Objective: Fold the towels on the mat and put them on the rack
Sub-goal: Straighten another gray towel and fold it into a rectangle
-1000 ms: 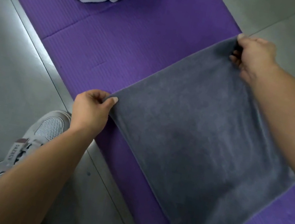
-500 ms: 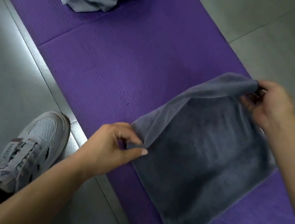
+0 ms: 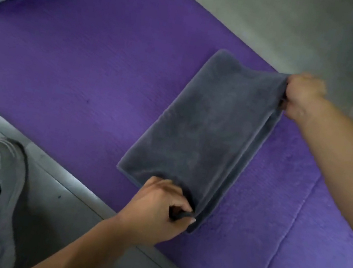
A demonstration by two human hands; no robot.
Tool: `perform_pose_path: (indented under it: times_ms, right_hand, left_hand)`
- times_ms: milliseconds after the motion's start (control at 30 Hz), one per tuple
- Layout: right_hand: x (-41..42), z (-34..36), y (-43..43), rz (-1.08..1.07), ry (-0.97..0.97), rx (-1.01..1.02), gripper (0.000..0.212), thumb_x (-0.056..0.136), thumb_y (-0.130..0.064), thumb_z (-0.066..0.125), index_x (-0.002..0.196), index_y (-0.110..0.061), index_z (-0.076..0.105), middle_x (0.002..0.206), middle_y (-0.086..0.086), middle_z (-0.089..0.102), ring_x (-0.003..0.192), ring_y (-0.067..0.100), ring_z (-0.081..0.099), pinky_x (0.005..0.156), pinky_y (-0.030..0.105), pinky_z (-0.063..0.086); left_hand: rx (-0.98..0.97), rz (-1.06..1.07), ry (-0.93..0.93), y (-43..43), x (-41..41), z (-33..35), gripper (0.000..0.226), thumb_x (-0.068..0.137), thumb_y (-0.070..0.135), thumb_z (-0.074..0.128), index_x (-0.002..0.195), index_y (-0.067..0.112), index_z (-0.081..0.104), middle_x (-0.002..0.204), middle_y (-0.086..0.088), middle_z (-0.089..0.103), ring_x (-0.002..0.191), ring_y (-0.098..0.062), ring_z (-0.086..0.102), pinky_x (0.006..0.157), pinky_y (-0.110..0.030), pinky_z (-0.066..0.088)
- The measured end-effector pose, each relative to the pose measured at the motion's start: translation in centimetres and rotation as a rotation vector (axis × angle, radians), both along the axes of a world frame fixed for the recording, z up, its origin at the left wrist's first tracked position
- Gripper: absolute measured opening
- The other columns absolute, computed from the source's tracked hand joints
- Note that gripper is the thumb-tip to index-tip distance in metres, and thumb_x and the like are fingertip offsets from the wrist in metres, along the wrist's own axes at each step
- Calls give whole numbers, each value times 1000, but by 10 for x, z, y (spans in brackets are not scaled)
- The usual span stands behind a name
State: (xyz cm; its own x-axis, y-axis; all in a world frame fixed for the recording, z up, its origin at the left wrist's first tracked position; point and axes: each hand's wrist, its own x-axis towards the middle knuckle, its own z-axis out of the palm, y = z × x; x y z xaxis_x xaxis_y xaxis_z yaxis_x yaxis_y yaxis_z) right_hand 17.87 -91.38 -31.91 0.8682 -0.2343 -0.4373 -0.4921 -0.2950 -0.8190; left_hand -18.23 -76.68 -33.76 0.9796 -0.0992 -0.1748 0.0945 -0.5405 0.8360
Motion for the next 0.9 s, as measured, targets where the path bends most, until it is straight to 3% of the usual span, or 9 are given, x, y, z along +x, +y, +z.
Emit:
perform_pose_path:
  times_ms: [100,300,467,533,600,633,700,767,900]
  right_hand:
    - [12,-29,-33,-26,-58,-92,18,71,-6,44,70,-20,56,81,-1,62,85,23,67,77,45,61]
    - [-16,-36,-48,44,-36,-286,45,76,4,29,63,-23,62,73,-8,65,76,14,63,65,26,53]
    - [-34,-30,-52,206,-40,-391,36,86,-8,42,85,-23,74,88,-9,68,83,6,61,60,12,43]
    - [-40,-30,-54,323,-64,-484,22,87,-27,55,95,-23,75,96,-5,68,90,8,62,71,16,47]
    - [-47,-35,-59,463,-125,-670,34,82,-47,60,104,-25,73,121,2,63,116,19,57,97,30,48]
    - [-54,-38,-61,543,-171,-776,41,83,-52,61,114,-26,71,137,6,53,132,26,45,108,39,41]
    - [-72,-42,-59,728,-271,-886,59,85,-60,59,134,-27,60,158,8,32,149,33,21,120,51,23]
    - [-88,-46,-54,946,-302,-904,78,83,-74,50,148,-31,44,166,5,18,154,32,6,124,53,8]
    - [-96,-58,-53,1129,-200,-985,83,89,-77,36,158,-35,17,170,-1,-4,155,25,-9,124,52,-6]
  left_hand:
    - [51,-11,-30,-21,-1,-6,21,82,50,67,76,30,73,70,16,64,75,0,55,89,-23,36]
    - [253,-98,-4,-40,-9,-27,30,85,59,59,85,34,75,75,18,65,80,0,54,91,-25,31]
    - [300,-208,45,-34,-4,-24,44,85,72,51,86,36,76,75,18,64,82,2,54,100,-27,31]
    - [291,-149,-14,-28,-1,-19,45,88,70,50,83,33,75,80,17,63,86,1,55,101,-33,36]
    - [386,52,-136,-18,6,-21,40,90,61,51,107,32,73,113,8,64,113,-16,58,110,-47,36]
    - [477,145,-110,-10,12,-24,50,90,61,49,125,29,66,134,-1,57,131,-25,49,119,-53,25]
    - [613,215,71,7,24,-32,76,88,70,40,152,28,38,164,-12,24,154,-32,15,124,-57,0]
    - [686,182,191,17,28,-42,92,85,79,32,160,28,15,169,-14,-2,156,-31,-8,122,-61,-6]
    - [716,156,220,23,26,-51,100,85,83,31,161,29,-5,168,-14,-16,155,-32,-16,123,-61,-2]
